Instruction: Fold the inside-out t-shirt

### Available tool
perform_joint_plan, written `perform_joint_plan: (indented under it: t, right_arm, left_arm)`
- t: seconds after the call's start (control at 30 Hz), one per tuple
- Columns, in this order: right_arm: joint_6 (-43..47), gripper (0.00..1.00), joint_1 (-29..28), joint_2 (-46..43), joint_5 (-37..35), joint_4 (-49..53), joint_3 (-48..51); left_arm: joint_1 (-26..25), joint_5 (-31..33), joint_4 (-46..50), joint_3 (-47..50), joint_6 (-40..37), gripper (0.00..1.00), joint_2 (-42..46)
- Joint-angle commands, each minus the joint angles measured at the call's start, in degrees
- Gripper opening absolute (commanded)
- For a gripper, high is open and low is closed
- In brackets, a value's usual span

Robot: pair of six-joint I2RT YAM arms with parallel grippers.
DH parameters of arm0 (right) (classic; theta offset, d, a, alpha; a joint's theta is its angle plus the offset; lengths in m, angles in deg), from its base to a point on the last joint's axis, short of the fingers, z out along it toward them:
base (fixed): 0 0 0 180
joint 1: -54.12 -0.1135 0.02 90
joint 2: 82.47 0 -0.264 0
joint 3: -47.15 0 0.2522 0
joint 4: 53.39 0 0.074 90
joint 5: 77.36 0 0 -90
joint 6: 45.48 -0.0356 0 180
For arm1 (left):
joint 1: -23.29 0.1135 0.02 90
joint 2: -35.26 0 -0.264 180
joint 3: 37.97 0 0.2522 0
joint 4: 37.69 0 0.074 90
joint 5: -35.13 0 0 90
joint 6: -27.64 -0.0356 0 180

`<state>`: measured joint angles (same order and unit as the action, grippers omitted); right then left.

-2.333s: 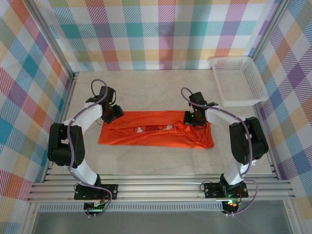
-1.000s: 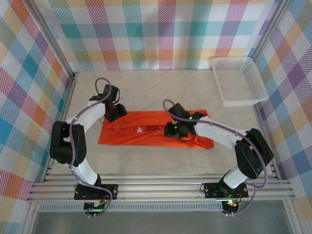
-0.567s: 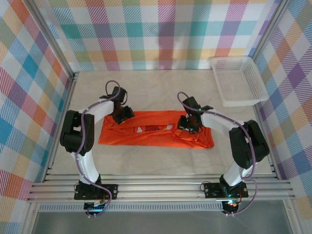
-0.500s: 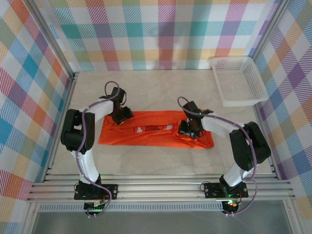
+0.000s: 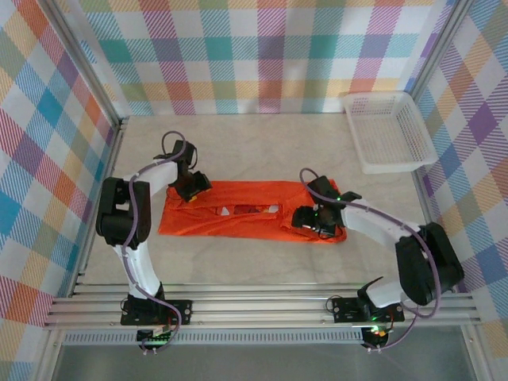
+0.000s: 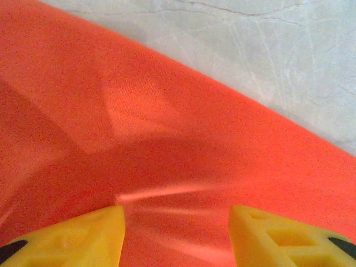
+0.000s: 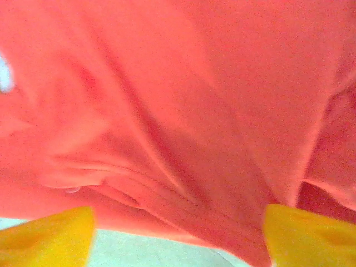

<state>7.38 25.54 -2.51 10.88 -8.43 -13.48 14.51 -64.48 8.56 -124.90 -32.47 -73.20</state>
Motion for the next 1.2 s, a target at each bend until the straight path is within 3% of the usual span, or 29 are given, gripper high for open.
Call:
perform_joint_plan:
  t: [0.0,0.1,0.3,0.5,0.7,1.0,1.17]
  right_arm:
    - [7.14,0.98,5.22,-2.71,-6.72,4.08,-2.61]
    - [12.08,1.0,12.75,-0.77,-5.37,3.34,-3.5]
    - [16.84,1.0,19.92,8.17,-1.61,1.5,-7.67]
    - [17.94,0.96,19.64,17.04,7.98,0.26,-11.36]
    - [16.54,0.88,16.15,17.18,8.9,-1.24,-9.99]
    - [14.91,0.68,12.94,20.05,6.44,-1.19,-10.55]
    - [14.56,0.41,13.01,21.11,5.29,-1.07,-10.88]
  left_arm:
    - [0.73,-0.7,3.54,-2.2,-1.72,0.55,6.54]
    - [0.93,0.81,5.73,-2.16,-2.91,0.57,9.4]
    - [2.64,1.7,6.93,-0.3,-3.28,0.58,13.25]
    - [3.32,0.76,6.1,1.44,-3.0,0.58,14.08]
    - [3.45,0.21,5.65,1.62,-2.91,0.58,13.46]
    - [3.5,-0.25,5.98,1.01,-2.98,0.57,13.55]
    - [3.66,-0.22,6.98,1.39,-3.24,0.57,15.18]
